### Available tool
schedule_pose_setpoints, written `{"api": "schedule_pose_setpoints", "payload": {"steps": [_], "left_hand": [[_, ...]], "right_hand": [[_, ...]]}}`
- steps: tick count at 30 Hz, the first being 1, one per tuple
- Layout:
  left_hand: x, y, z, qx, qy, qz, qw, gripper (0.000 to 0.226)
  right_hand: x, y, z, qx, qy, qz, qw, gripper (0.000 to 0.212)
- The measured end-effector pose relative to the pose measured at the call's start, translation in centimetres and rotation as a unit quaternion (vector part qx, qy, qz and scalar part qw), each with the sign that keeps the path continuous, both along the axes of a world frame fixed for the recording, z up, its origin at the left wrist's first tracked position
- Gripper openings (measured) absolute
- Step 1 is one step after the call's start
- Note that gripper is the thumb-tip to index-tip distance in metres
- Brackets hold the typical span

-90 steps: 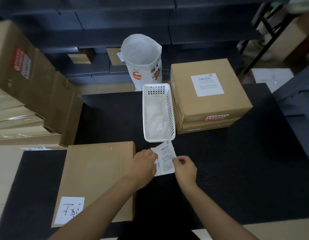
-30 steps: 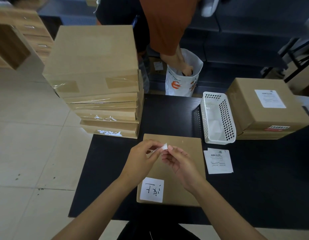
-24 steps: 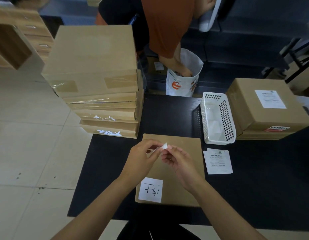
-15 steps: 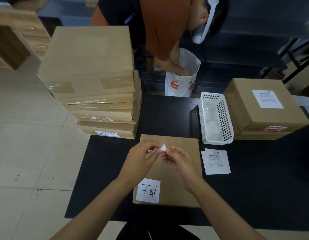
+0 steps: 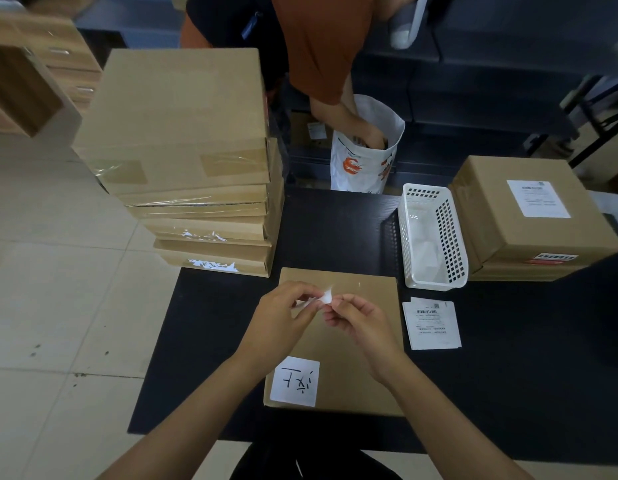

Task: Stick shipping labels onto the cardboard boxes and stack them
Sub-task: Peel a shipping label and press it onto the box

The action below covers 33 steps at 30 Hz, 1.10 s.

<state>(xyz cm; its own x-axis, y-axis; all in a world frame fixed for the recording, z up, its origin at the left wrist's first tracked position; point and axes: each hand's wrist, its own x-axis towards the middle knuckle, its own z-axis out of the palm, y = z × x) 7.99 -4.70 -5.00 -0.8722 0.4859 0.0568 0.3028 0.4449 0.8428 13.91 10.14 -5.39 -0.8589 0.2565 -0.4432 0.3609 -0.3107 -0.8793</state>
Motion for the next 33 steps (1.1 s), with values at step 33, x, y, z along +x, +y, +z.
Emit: {"api": "schedule_pose_setpoints", "payload": {"steps": [33], "left_hand": [[-4.7, 0.2, -0.9, 0.224, -0.461, 0.284, 0.810, 0.018]], "right_hand": [[-0.9, 5.2, -1.2, -0.358, -0.045, -0.388, 0.848, 0.018]]}}
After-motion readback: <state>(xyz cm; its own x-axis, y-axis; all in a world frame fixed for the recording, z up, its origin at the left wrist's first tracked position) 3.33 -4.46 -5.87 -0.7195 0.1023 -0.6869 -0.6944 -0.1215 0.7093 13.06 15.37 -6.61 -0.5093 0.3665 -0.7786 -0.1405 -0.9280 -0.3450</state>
